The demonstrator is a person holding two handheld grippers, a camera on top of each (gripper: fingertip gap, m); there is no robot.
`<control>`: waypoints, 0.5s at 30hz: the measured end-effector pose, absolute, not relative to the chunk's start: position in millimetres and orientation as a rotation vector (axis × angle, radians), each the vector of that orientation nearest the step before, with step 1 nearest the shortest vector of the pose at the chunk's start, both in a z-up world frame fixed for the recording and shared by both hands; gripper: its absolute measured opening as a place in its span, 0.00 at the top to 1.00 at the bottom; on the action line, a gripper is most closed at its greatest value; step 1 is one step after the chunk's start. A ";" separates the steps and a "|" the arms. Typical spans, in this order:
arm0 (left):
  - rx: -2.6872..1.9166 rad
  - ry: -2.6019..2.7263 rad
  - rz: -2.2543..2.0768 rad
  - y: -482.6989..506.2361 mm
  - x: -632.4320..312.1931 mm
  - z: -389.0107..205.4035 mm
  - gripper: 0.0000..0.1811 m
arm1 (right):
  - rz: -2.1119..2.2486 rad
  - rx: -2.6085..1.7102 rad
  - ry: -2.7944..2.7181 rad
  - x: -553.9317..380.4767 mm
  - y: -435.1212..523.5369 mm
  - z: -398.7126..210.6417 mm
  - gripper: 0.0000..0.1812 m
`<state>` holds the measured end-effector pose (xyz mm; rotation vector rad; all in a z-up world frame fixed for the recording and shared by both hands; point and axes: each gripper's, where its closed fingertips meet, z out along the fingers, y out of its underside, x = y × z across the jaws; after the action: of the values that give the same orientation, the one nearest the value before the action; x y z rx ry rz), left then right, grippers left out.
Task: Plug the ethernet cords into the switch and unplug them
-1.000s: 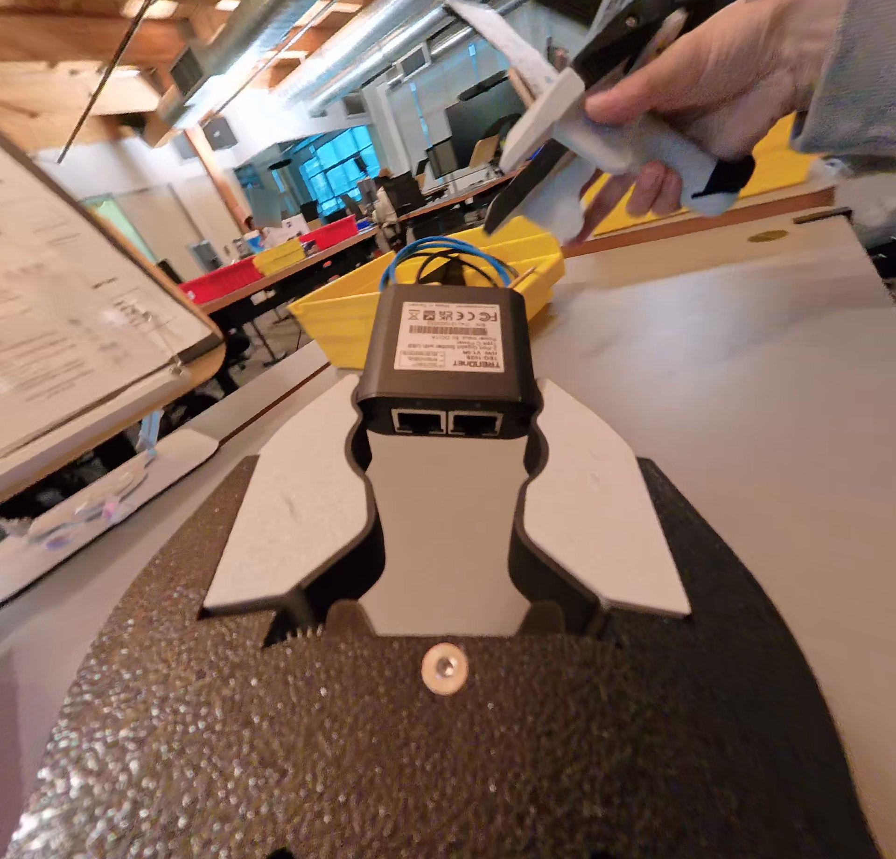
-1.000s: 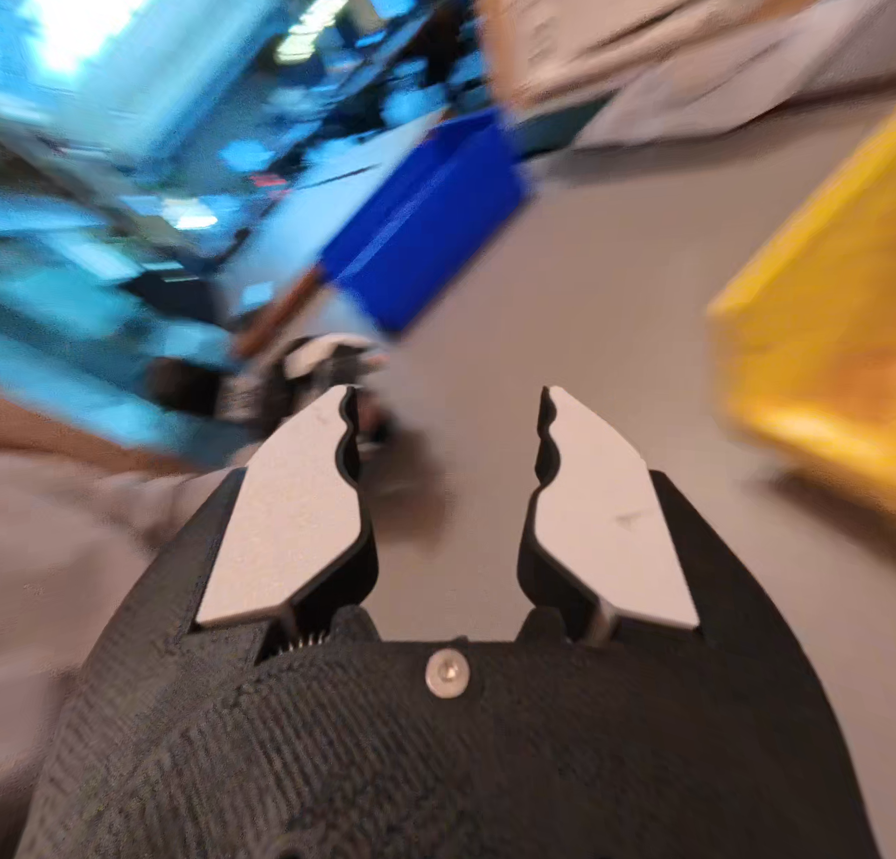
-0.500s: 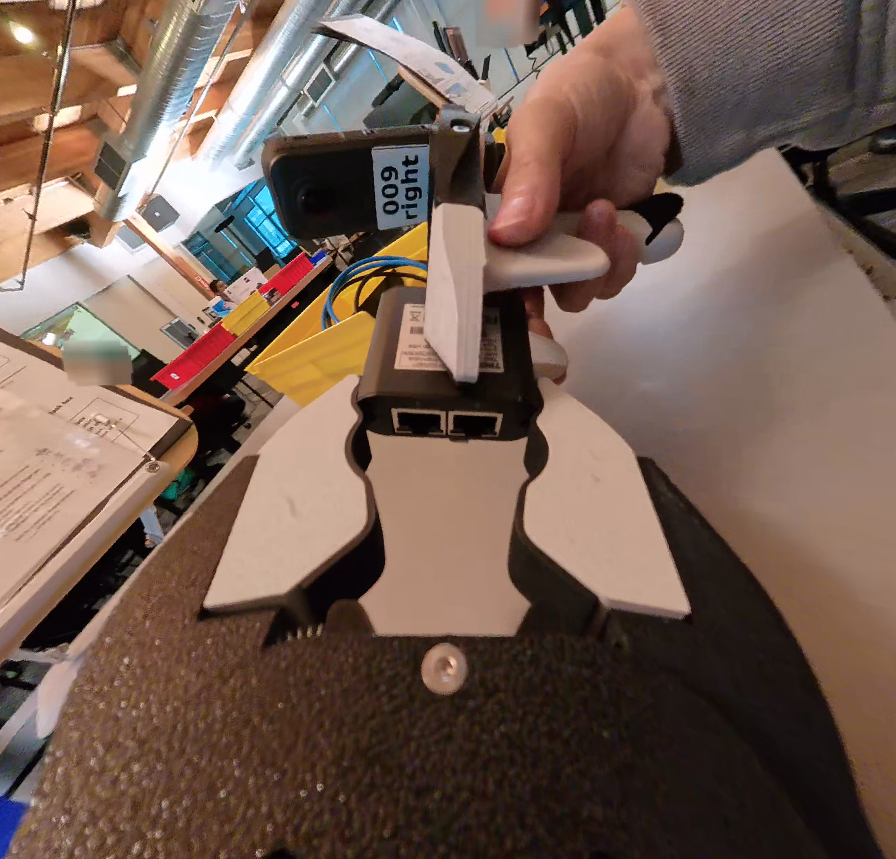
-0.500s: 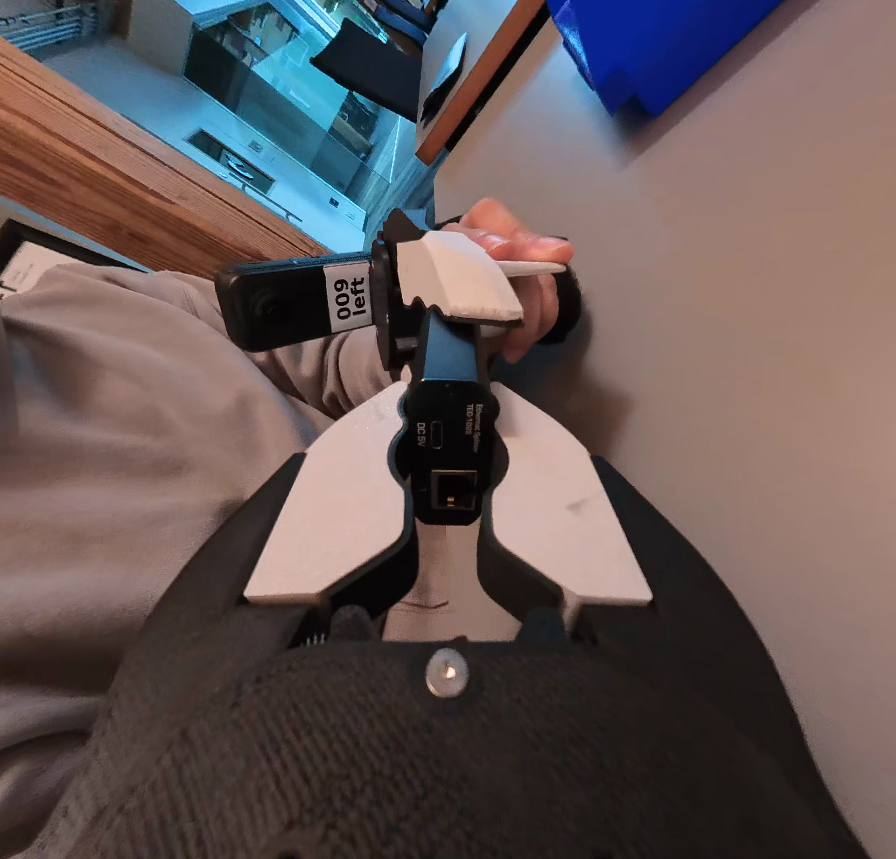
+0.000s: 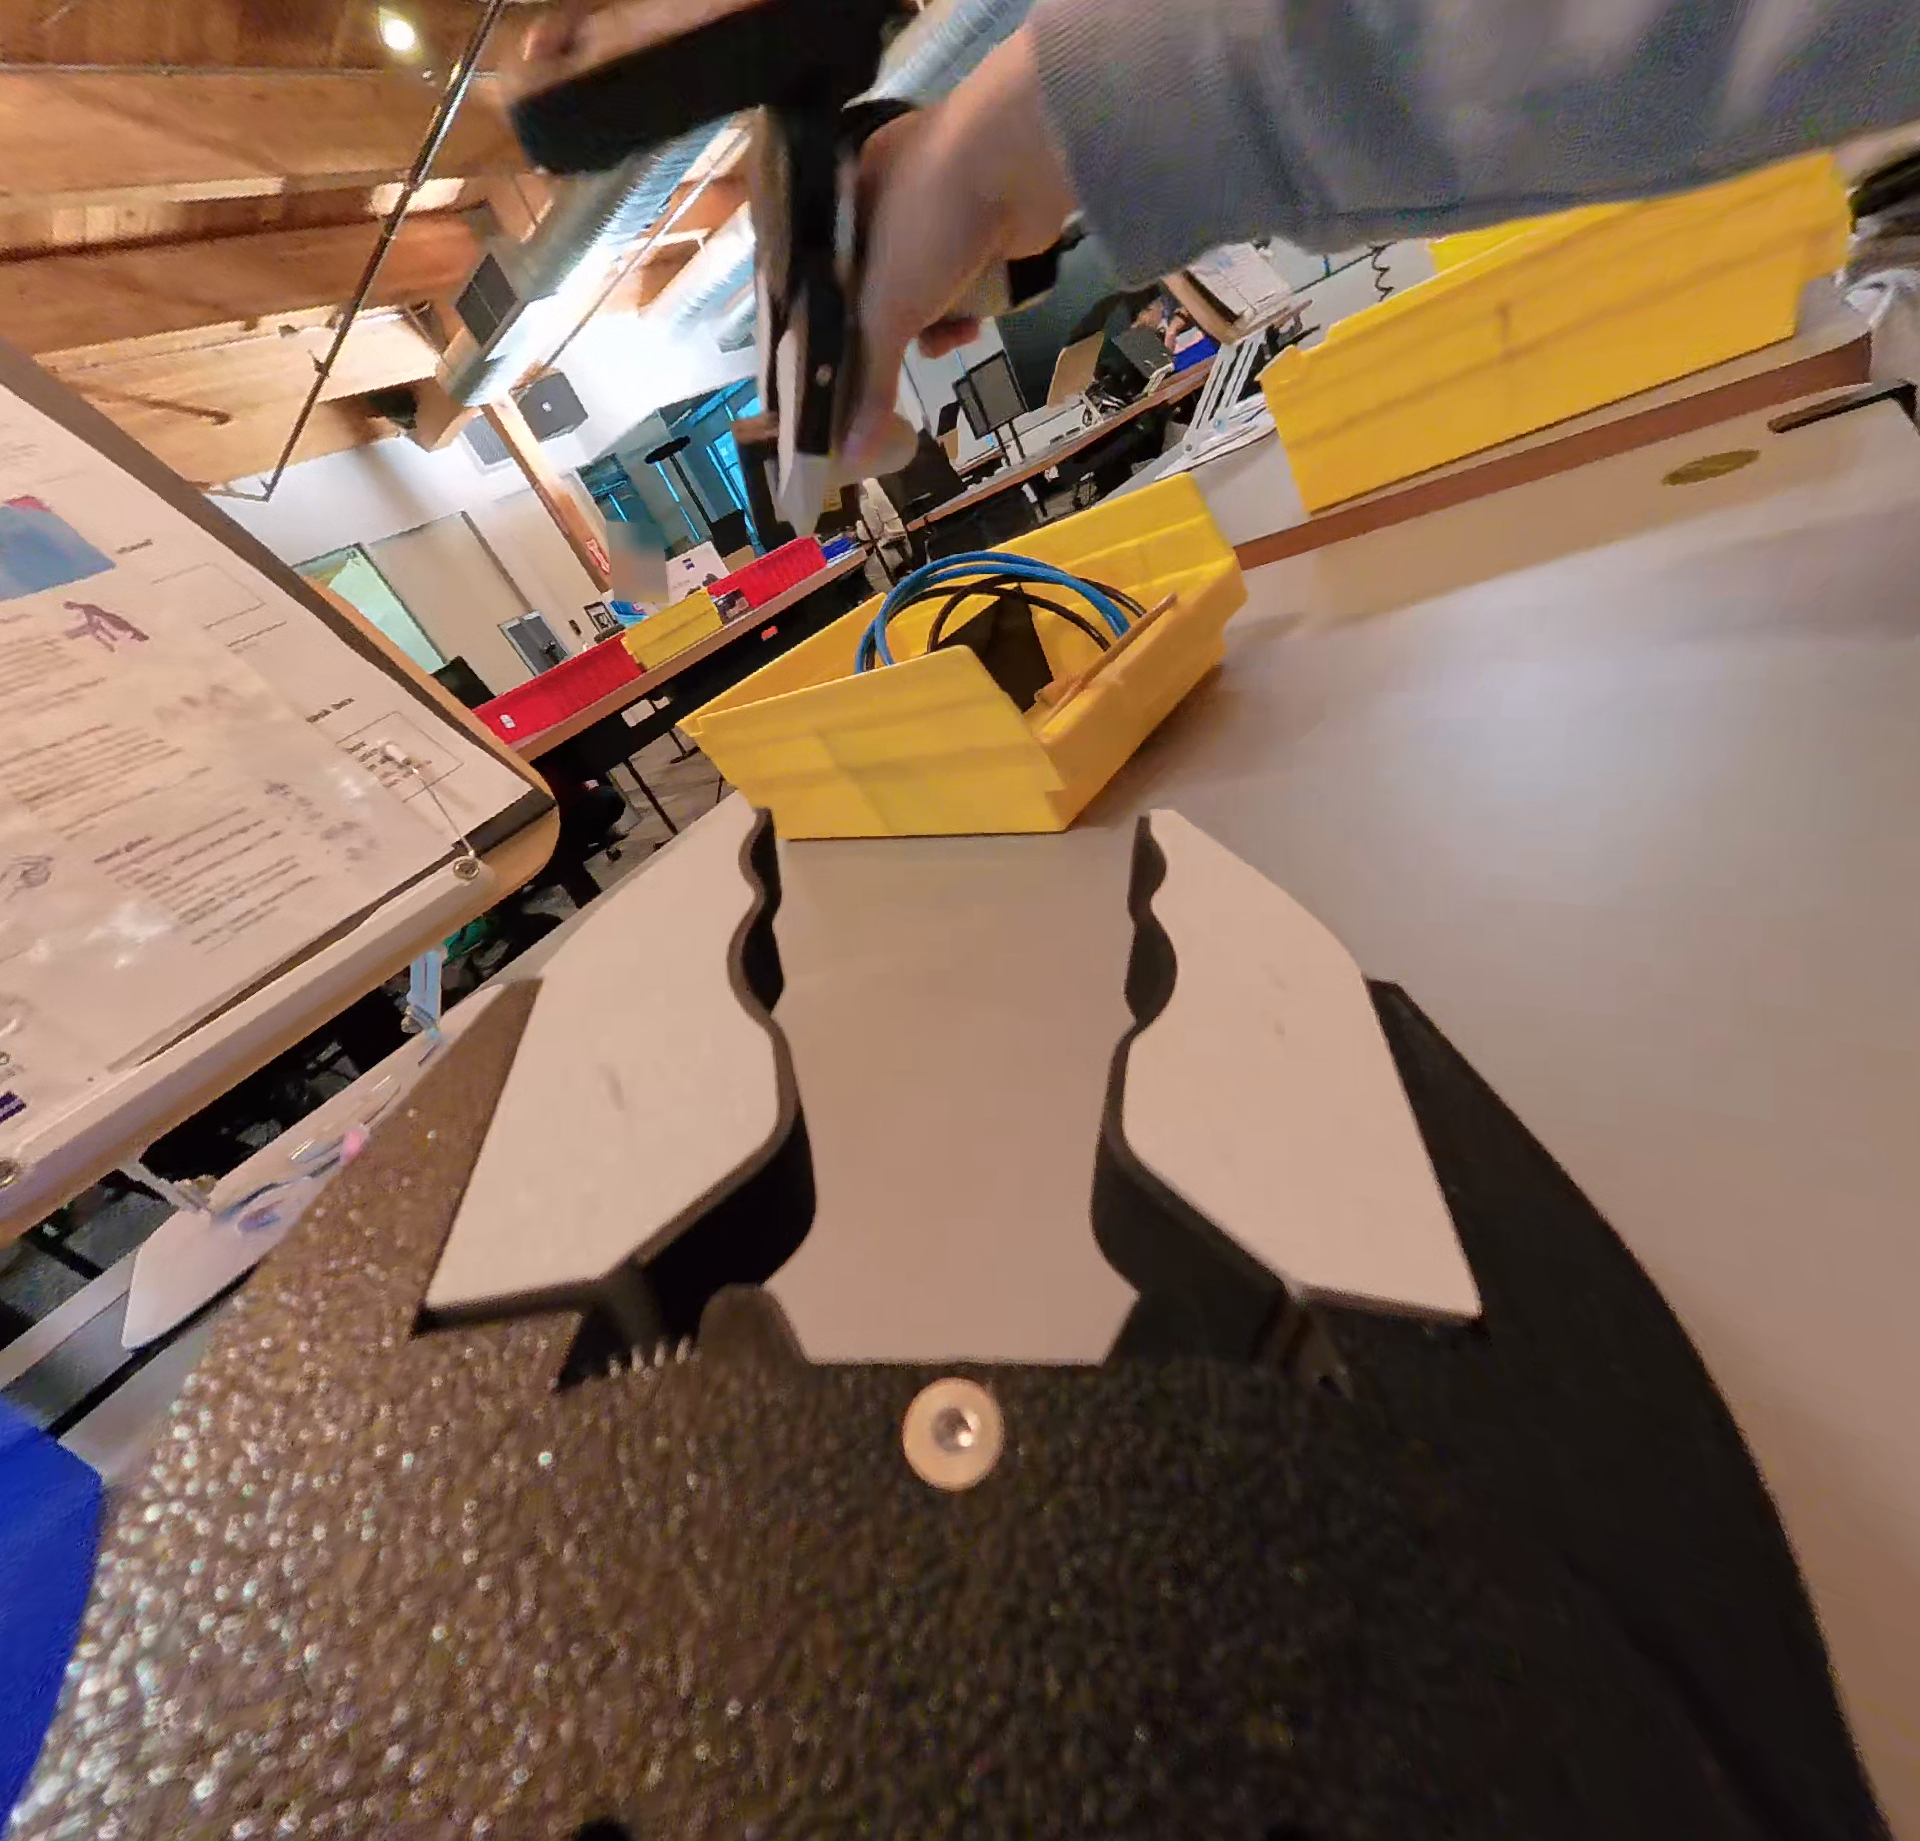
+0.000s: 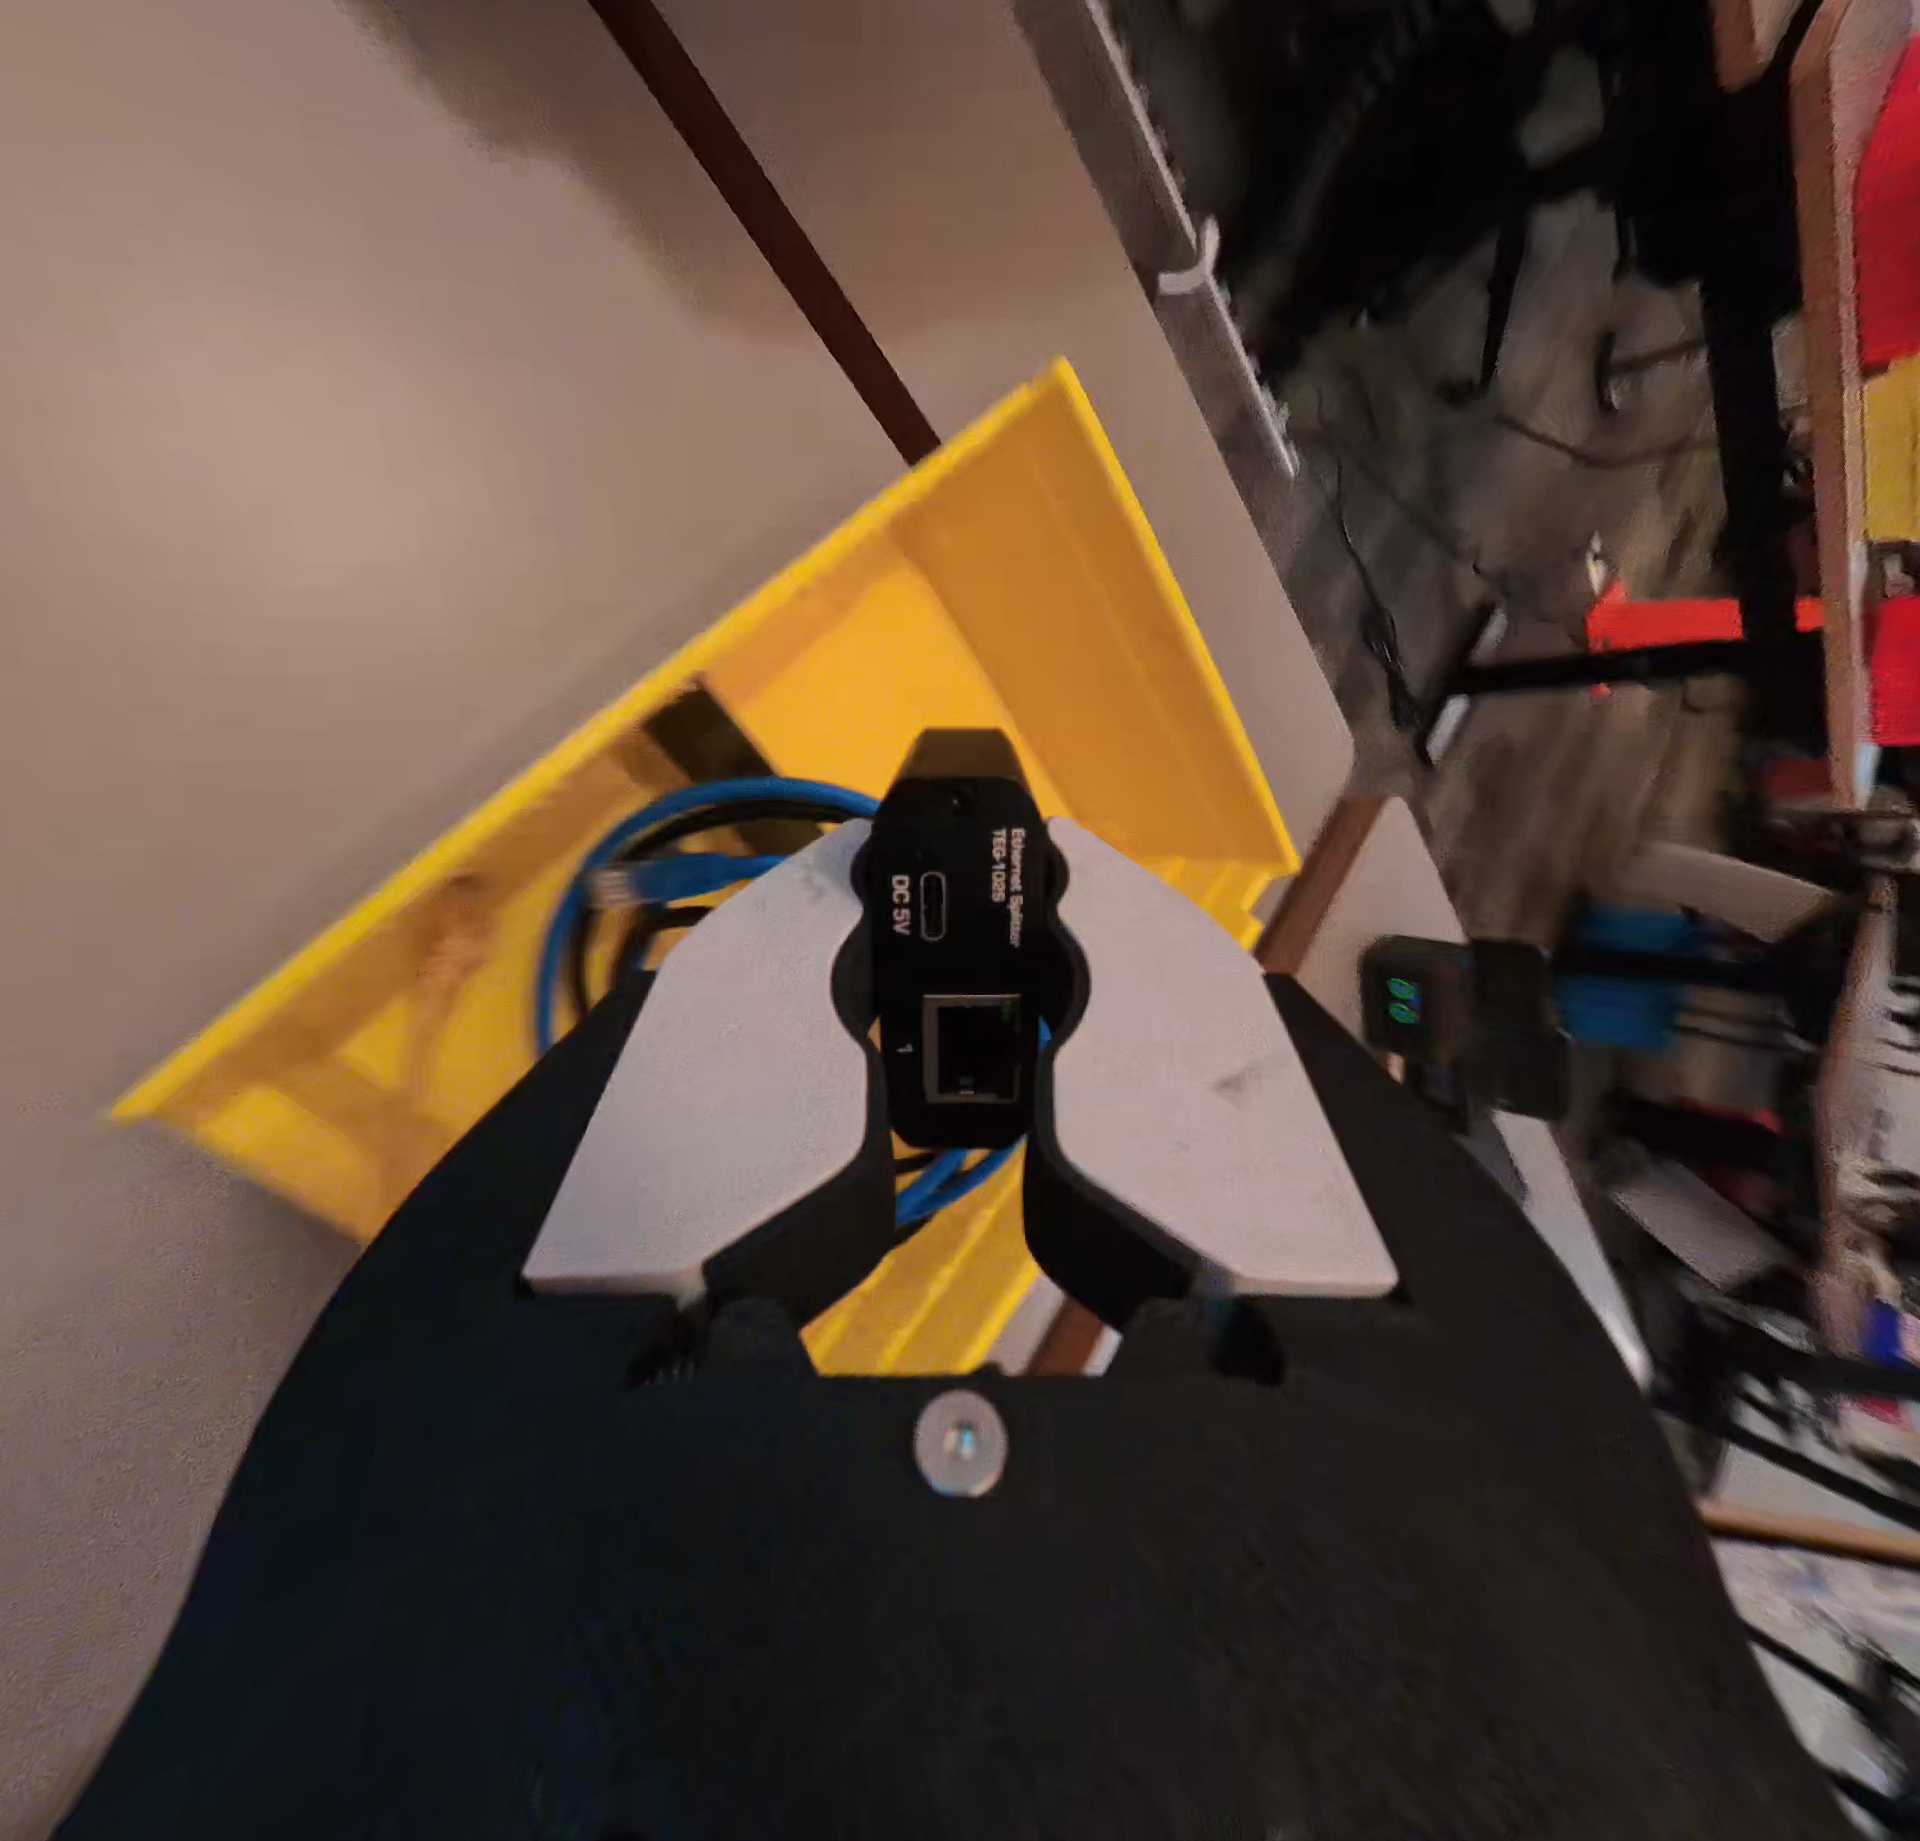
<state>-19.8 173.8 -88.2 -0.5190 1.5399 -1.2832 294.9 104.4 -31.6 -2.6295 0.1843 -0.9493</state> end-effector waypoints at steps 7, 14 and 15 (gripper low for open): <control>-0.496 1.550 -1.243 172.0 -18.9 -91.4 0.68 | -0.833 -2.737 0.292 342.4 137.1 -87.6 0.86; -0.531 1.521 -1.262 182.2 -17.3 -88.0 0.69 | -0.804 -2.590 0.401 343.9 140.7 -87.5 0.74; -0.528 1.526 -1.254 182.5 -17.1 -88.3 0.69 | -0.816 -2.543 0.421 340.6 137.3 -75.5 0.72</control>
<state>-17.1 182.5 -88.3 -0.5285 1.5259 -1.2537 340.6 137.3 -75.5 -2.5431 0.4208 -0.8157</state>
